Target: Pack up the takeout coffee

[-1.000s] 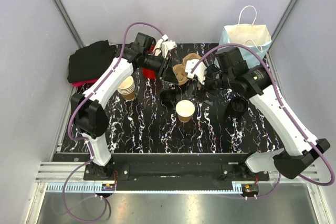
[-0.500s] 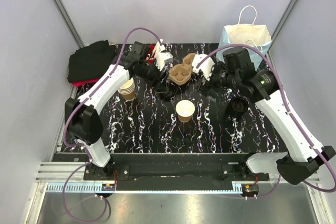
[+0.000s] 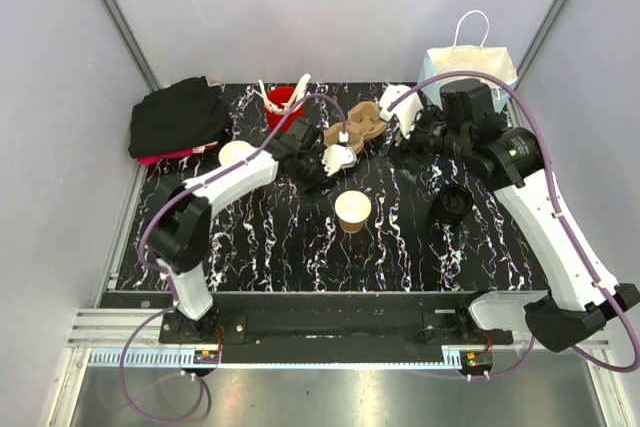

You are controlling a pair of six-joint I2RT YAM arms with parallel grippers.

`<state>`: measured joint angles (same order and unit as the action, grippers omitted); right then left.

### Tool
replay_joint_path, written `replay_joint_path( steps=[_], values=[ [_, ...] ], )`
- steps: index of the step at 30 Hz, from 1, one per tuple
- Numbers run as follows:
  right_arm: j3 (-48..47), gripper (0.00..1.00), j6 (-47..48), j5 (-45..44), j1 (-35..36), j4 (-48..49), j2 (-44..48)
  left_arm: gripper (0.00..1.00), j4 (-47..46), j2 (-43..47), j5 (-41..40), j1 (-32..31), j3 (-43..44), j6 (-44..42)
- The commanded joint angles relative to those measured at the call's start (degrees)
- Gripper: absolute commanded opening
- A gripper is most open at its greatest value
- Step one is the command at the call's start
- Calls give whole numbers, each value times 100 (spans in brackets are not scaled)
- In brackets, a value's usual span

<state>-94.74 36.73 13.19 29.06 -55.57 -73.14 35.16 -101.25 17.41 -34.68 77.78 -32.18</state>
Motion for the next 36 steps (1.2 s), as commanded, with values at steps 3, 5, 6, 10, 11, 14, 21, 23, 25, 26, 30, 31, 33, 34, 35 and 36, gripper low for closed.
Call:
replay_joint_path(
  steps=[3,5,6,10,11,14,21,23,25,26,30,31,33,34,35,36],
  values=[
    [-194,93,-113,140,-120,134,116,72,-800,-728,-502,66,361,1],
    [-150,93,-122,157,-146,134,134,72,-878,-843,-537,66,440,37],
    [-150,93,-122,166,-146,126,160,72,-896,-931,-572,66,501,45],
    [-124,92,-131,184,-181,134,178,71,-932,-1116,-555,57,642,98],
    [-124,93,-131,175,-190,134,169,71,-940,-1151,-546,57,668,98],
    [-124,92,-131,193,-199,126,169,70,-958,-1195,-484,57,730,116],
    [-159,92,-157,254,-208,117,116,67,-949,-1397,-545,-21,774,116],
    [-194,91,-166,307,-208,64,116,67,-940,-1485,-607,-48,791,116],
    [-229,91,-184,351,-208,55,125,67,-949,-1546,-694,-57,826,116],
    [-229,91,-184,360,-208,38,134,66,-949,-1599,-712,-57,870,116],
    [-238,91,-193,368,-208,20,151,61,-949,-1705,-713,-57,958,125],
    [-238,91,-193,368,-208,20,151,58,-923,-1722,-704,-57,976,142],
    [-247,90,-193,386,-208,3,151,51,-888,-1758,-686,-48,1029,142],
    [-256,90,-193,386,-208,11,151,44,-827,-1775,-669,-48,1046,160],
    [-264,90,-201,395,-208,3,134,39,-800,-1784,-643,-48,1055,151],
    [-282,90,-201,395,-208,2,134,33,-782,-1784,-634,-57,1064,160]
  ],
)
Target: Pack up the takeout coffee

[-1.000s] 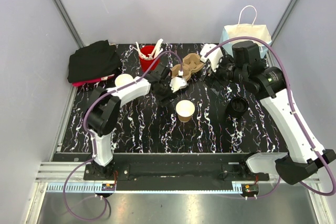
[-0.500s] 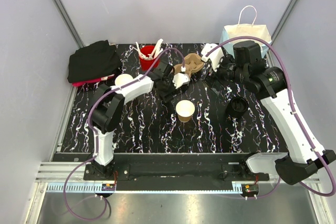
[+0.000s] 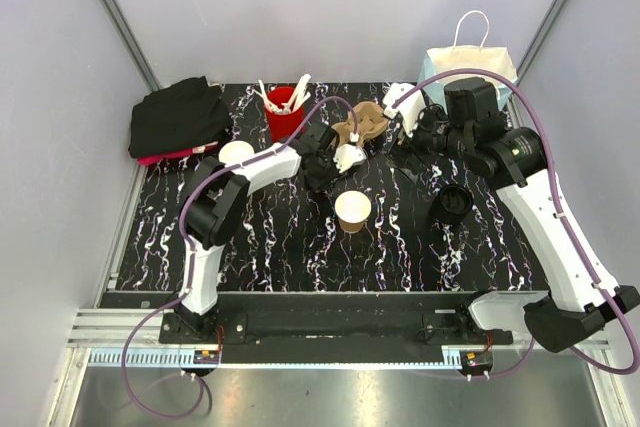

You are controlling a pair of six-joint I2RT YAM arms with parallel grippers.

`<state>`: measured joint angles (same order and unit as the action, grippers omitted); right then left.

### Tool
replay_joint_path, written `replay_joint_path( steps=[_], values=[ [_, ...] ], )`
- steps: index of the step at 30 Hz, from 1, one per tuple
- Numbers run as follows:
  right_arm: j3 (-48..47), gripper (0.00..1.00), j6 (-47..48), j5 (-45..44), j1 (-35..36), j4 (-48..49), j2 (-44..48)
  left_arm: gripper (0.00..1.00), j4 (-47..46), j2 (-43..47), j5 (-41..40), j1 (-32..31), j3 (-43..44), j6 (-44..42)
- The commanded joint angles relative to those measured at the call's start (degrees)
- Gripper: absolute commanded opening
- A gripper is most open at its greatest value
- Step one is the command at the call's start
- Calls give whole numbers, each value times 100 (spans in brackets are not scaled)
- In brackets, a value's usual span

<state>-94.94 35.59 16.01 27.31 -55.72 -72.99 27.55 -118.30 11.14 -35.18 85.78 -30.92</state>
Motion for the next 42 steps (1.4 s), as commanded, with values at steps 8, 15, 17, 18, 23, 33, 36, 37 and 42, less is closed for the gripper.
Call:
replay_joint_path(
  steps=[8,15,17,18,23,33,36,37,42],
  values=[
    [-420,89,-140,227,-33,-44,75,9,92,-105,-121,2,238,33],
    [-596,89,-167,323,-24,-123,22,0,487,332,-33,37,317,59],
    [-718,89,-176,368,-33,-176,-4,0,802,544,177,107,404,94],
    [-780,89,-176,403,-33,-219,-39,0,926,789,300,151,509,103],
    [-1255,90,-79,482,-24,-351,-189,0,2006,1572,1881,757,1159,366],
    [-2204,92,289,1176,-24,-536,-742,0,2695,2197,6500,1575,2883,1377],
    [-2310,95,535,1317,-24,-431,-901,0,2292,2083,7488,1575,2884,2184],
    [-2406,95,615,1352,-24,-422,-953,0,1855,2048,8065,1567,2848,2804],
    [-3020,97,1272,1737,-33,-641,-1314,0,1631,1907,8528,1532,2892,3364]
  ],
)
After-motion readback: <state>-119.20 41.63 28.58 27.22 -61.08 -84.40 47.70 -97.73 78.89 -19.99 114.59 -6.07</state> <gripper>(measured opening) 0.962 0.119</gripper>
